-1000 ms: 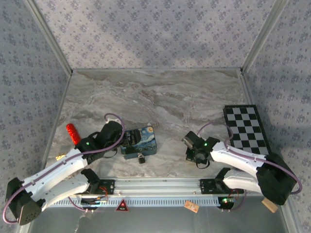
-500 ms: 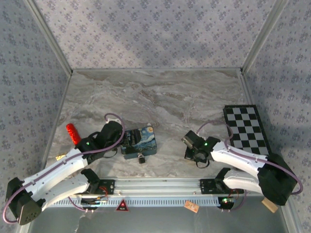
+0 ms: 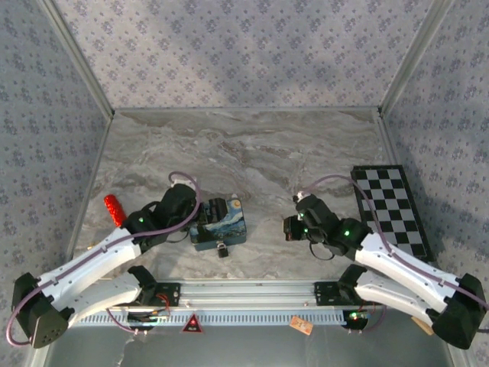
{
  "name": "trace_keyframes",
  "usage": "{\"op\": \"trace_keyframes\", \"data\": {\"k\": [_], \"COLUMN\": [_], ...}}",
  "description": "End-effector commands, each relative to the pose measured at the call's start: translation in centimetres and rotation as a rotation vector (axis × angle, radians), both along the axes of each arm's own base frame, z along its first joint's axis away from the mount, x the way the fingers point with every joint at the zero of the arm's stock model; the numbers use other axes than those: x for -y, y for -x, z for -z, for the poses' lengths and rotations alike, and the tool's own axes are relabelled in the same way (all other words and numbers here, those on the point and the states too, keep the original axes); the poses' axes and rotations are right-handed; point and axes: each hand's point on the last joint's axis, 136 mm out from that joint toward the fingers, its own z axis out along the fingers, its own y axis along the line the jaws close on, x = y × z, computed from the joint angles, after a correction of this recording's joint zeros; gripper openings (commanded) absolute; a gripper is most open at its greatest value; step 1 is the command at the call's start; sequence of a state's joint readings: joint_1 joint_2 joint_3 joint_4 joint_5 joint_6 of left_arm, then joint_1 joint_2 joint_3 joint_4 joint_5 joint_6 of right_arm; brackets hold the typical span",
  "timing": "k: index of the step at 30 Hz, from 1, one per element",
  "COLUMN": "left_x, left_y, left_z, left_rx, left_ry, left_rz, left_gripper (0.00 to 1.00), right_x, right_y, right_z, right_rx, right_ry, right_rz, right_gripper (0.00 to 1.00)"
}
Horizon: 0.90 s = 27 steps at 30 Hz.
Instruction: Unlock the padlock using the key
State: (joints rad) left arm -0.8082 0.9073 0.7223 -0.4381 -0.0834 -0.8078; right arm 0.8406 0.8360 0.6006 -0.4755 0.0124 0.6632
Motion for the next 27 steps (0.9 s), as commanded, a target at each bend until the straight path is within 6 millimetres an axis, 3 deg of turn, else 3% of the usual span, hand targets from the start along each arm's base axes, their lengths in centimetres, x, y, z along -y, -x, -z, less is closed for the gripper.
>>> {"op": "trace_keyframes", "data": {"k": [1, 5, 10, 16, 21, 27], "left_x": [-0.7, -0.3, 3.5, 7.9, 10.3, 11.2], "left_y": [0.0, 0.5, 1.2, 3.2, 4.4, 5.3], "left_z": [-1.2, -1.4, -2.8, -4.7, -6.2, -7.4], "left_rx": [0.029, 0.017, 0.055, 0.124, 0.148, 0.175], "left_ry": [-0.066, -0.069, 0.034, 0.112, 0.194, 0.238], "left_rz": [0.018, 0.061, 0.204, 0.404, 0.52, 0.603], "left_gripper": [1.0, 1.0, 0.97, 0.93, 0.77, 0.54], "right_x": [-2.1, -3.3, -4.7, -5.8, -7.1, -7.8], "right_y": [0.6, 1.7, 2.3, 2.2, 2.9, 2.7], "right_z": [-2.2, -3.4, -5.1, -5.7, -7.1, -8.3], "right_rx": [0.168, 0.273, 0.355, 0.378, 0.406, 0.449], "right_ry": [-0.049, -0.14, -0.241, -0.275, -0.327, -0.365], "right_rz": [-0.19, -0.313, -0.386, -0.428, -0.513, -0.547], "right_gripper": [0.0, 0.0, 0.0, 0.0, 0.0, 0.0]}}
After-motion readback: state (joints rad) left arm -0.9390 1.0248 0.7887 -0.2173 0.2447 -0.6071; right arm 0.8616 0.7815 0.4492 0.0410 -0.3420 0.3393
